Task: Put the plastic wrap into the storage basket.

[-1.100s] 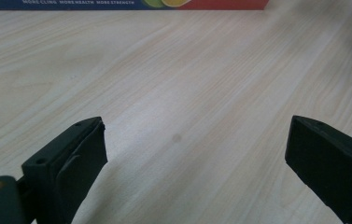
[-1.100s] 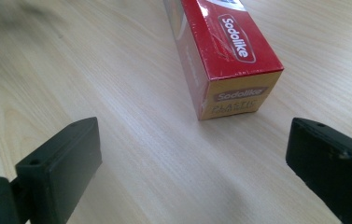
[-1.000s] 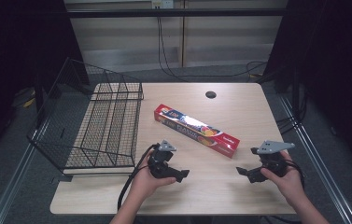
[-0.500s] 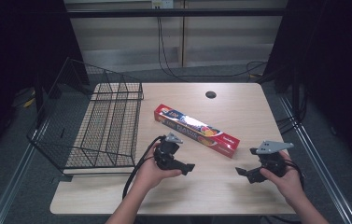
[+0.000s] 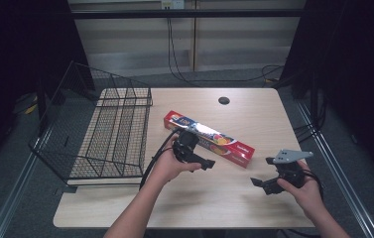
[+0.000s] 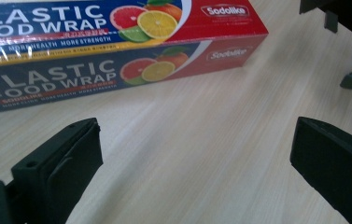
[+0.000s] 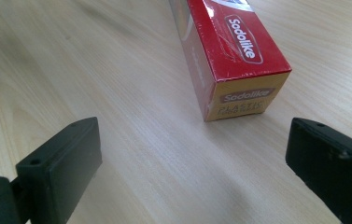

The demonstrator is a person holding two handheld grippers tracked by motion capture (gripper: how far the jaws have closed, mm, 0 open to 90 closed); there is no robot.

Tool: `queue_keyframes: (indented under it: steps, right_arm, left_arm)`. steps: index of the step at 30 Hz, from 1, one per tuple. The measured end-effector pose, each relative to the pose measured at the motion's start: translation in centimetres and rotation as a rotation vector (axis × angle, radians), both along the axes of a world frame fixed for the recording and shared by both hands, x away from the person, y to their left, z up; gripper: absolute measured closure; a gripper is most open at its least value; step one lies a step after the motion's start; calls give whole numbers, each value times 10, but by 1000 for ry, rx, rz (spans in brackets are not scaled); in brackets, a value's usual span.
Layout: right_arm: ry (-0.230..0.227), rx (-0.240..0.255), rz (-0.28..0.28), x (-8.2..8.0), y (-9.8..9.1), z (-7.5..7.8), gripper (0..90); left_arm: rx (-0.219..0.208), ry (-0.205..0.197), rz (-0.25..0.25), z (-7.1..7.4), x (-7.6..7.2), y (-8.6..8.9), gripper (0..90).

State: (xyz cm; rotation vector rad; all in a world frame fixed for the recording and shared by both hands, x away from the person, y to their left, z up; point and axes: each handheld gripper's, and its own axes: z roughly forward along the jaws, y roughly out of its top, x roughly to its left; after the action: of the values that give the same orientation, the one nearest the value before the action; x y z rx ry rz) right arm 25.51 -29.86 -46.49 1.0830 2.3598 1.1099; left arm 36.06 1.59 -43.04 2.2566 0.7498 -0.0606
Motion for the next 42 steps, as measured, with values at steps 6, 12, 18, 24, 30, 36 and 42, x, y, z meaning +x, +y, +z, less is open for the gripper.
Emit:
queue_keyframes:
  steps: [6, 12, 18, 24, 30, 36, 42]
  right_arm:
    - [2, -1, 7, 0, 0, 0, 33]
    - [4, 0, 9, 0, 1, 0, 33]
    - [1, -4, 9, -1, 1, 0, 34]
    - [4, -4, 11, 0, 1, 0, 34]
    - [0, -2, 11, 0, 1, 0, 34]
    - [5, 2, 13, 0, 1, 0, 34]
    - [8, 4, 17, 1, 1, 0, 34]
  left_arm:
    - [21, -12, 9, 4, 16, -7, 21]
    - [39, -18, -21, 6, 31, -13, 21]
    - [81, -13, -35, 3, 47, -23, 22]
    - [58, -3, -45, 3, 60, -28, 22]
    - [84, -8, -56, 0, 67, -34, 22]
    - [96, 14, -48, -5, 75, -35, 23]
    - [109, 1, -66, -5, 81, -37, 23]
